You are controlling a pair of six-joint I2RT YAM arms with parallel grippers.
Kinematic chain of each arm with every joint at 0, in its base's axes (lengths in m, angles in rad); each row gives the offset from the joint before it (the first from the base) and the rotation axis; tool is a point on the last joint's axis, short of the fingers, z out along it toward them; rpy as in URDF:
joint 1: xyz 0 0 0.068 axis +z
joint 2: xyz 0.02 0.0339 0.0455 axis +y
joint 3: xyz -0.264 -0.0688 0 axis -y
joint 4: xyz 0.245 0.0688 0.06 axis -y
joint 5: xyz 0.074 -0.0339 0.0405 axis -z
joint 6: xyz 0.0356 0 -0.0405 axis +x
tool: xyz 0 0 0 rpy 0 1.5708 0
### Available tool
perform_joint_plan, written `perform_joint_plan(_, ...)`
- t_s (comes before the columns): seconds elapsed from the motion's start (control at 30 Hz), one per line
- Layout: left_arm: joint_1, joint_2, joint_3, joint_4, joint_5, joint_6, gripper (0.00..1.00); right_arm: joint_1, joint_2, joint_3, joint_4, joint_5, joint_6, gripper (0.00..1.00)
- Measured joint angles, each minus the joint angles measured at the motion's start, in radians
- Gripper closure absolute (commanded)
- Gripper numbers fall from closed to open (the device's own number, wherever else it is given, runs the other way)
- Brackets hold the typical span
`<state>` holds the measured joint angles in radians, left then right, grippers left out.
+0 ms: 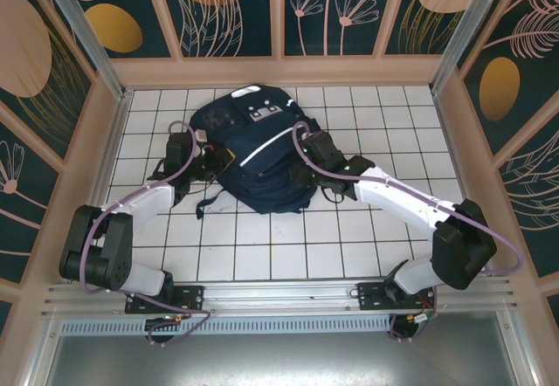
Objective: Pack the student bag
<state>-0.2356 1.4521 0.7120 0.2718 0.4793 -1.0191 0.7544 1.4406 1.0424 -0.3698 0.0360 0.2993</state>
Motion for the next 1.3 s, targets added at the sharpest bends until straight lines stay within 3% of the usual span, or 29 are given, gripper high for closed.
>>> perform_joint_plan(0.27, 0.0, 0.015, 0.037, -0.038, -0.017, 0.013, 1.0, 0.006, 0.056, -0.008, 0.145, -0.219, -0.136, 0.33)
perform_joint_plan(0.77, 0.0, 0.015, 0.038, -0.041, -0.016, 0.012, 1.0, 0.005, 0.256, 0.086, 0.27, -0.27, -0.18, 0.31)
perform_joint_plan(0.87, 0.0, 0.015, 0.038, -0.042, -0.016, 0.012, 1.0, 0.005, 0.273, 0.09, 0.285, -0.285, -0.194, 0.35)
perform_joint_plan(1.0, 0.001, 0.015, 0.038, -0.041, -0.016, 0.012, 1.0, 0.007, 0.276, 0.09, 0.292, -0.299, -0.212, 0.56)
perform_joint_plan(1.07, 0.001, 0.015, 0.038, -0.041, -0.016, 0.011, 1.0, 0.016, 0.276, 0.09, 0.292, -0.299, -0.219, 0.62)
perform_joint_plan(1.3, 0.001, 0.015, 0.038, -0.04, -0.015, 0.005, 1.0, 0.026, 0.277, 0.09, 0.292, -0.296, -0.242, 0.64)
